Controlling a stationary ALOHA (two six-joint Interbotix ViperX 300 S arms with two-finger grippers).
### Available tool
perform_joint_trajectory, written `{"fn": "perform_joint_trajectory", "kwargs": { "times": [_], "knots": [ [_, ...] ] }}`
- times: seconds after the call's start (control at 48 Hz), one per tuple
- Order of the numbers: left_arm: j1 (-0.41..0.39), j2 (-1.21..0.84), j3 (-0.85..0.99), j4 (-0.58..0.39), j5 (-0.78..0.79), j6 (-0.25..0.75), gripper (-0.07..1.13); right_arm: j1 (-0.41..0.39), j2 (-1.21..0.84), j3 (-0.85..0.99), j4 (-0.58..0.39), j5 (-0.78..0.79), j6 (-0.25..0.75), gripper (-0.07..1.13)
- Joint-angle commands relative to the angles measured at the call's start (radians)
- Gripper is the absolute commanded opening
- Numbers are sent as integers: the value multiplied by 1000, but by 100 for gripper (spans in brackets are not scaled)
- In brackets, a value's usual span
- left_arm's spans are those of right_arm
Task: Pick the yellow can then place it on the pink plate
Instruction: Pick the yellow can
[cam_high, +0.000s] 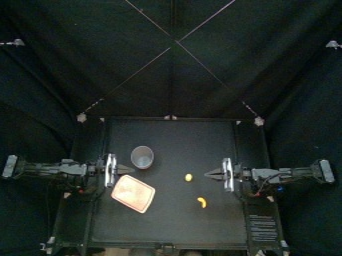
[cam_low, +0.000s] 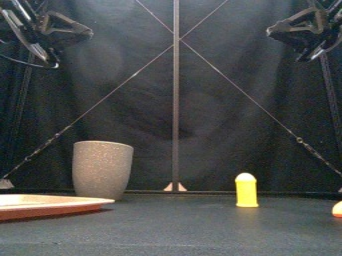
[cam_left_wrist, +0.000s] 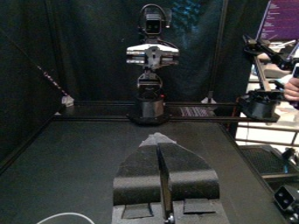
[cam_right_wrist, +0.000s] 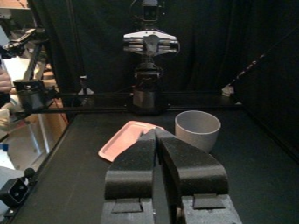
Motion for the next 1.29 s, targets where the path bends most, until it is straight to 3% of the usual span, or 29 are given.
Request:
{"fn": "perform_joint_trajectory", "kwargs": {
  "times": [0.021,0.333,0.5,0.604,0.812,0.938,1.292],
  "knots": [
    [2,38,-25,0,-11,2,0,-25,38,5,3,-2,5,6],
    [12,106,-44,2,-25,3,0,-147,253,-2,3,-2,6,8],
    [15,106,-40,0,-55,3,0,-178,357,3,28,-28,8,18],
    [15,106,-35,0,-61,3,0,-189,397,0,55,-74,6,33],
    [20,106,-34,2,-67,3,0,-190,423,0,104,-138,6,83],
    [26,106,-34,2,-69,3,0,-190,446,2,149,-137,6,104],
    [41,106,-23,0,-78,3,0,-138,638,-31,120,-117,5,105]
  ]
}}
